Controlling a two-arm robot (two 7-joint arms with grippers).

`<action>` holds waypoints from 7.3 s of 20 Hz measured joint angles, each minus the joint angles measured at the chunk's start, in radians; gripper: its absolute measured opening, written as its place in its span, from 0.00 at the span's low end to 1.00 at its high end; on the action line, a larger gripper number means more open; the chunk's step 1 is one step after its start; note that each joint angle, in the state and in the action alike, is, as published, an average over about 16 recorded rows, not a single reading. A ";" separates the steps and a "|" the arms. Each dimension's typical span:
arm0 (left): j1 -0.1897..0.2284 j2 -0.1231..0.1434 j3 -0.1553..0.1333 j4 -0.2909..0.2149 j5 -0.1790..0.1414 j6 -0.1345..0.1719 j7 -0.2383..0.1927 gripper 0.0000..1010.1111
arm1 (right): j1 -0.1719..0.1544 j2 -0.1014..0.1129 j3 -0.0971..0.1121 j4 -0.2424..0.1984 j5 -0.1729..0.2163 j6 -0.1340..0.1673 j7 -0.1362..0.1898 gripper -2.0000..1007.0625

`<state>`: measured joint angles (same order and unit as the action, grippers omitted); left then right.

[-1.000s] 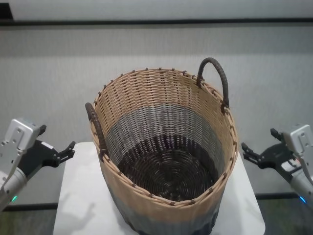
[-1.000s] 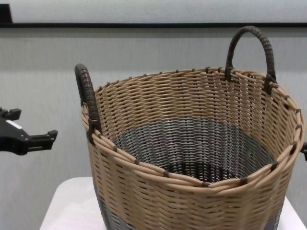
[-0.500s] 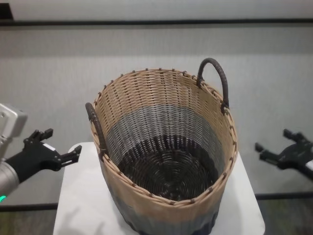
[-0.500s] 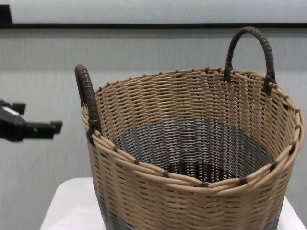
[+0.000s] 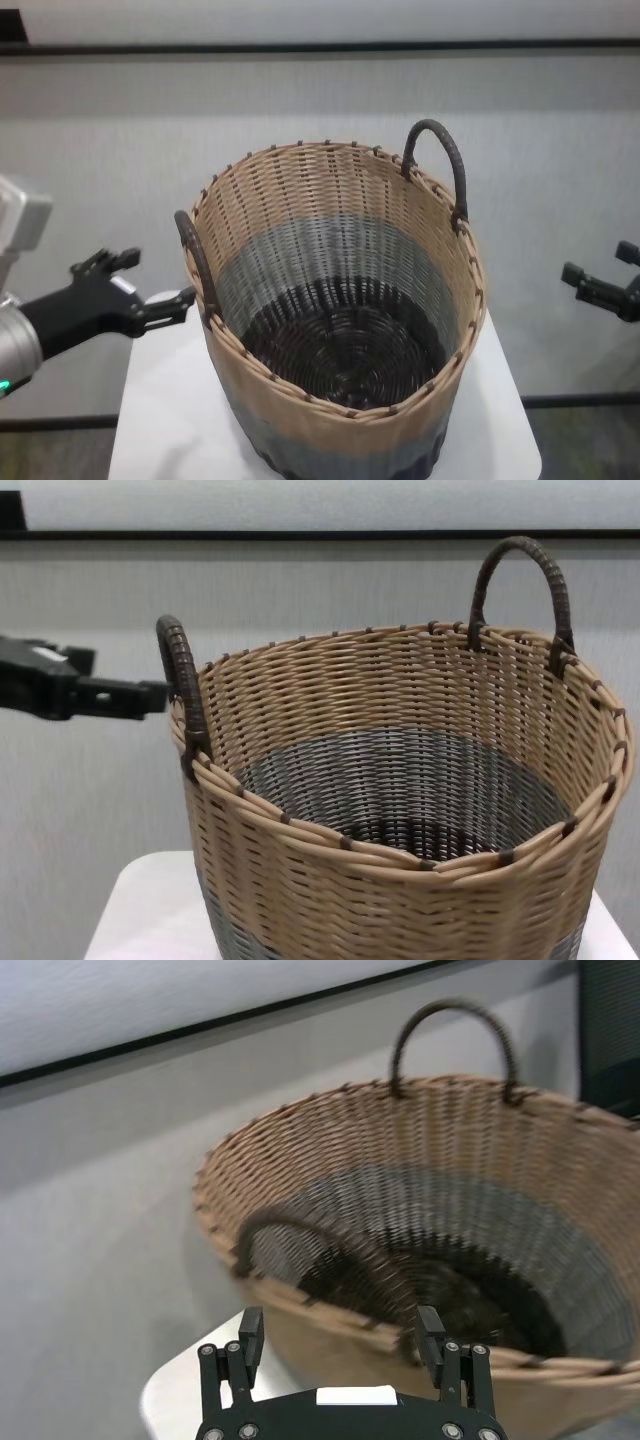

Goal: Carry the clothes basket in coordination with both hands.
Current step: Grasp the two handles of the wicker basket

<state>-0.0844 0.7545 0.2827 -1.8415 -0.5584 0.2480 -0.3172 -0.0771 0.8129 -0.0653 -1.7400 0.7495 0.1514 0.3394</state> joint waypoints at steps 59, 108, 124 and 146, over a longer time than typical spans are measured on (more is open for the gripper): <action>0.075 -0.252 0.035 -0.178 0.188 0.132 0.236 0.99 | 0.250 -0.086 -0.161 0.011 0.043 0.072 -0.013 1.00; 0.000 -0.397 -0.078 0.045 0.207 0.051 0.121 0.99 | 0.380 -0.166 -0.242 0.099 -0.104 0.138 -0.039 1.00; 0.011 -0.391 -0.099 0.054 0.195 0.034 0.104 0.99 | 0.484 -0.253 -0.265 0.214 -0.190 0.137 -0.020 1.00; 0.006 -0.385 -0.094 0.060 0.207 0.037 0.103 0.99 | 0.586 -0.345 -0.296 0.368 -0.251 0.136 0.024 1.00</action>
<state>-0.0784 0.3690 0.1890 -1.7812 -0.3513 0.2849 -0.2146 0.5087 0.4683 -0.3617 -1.3716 0.4989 0.2878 0.3631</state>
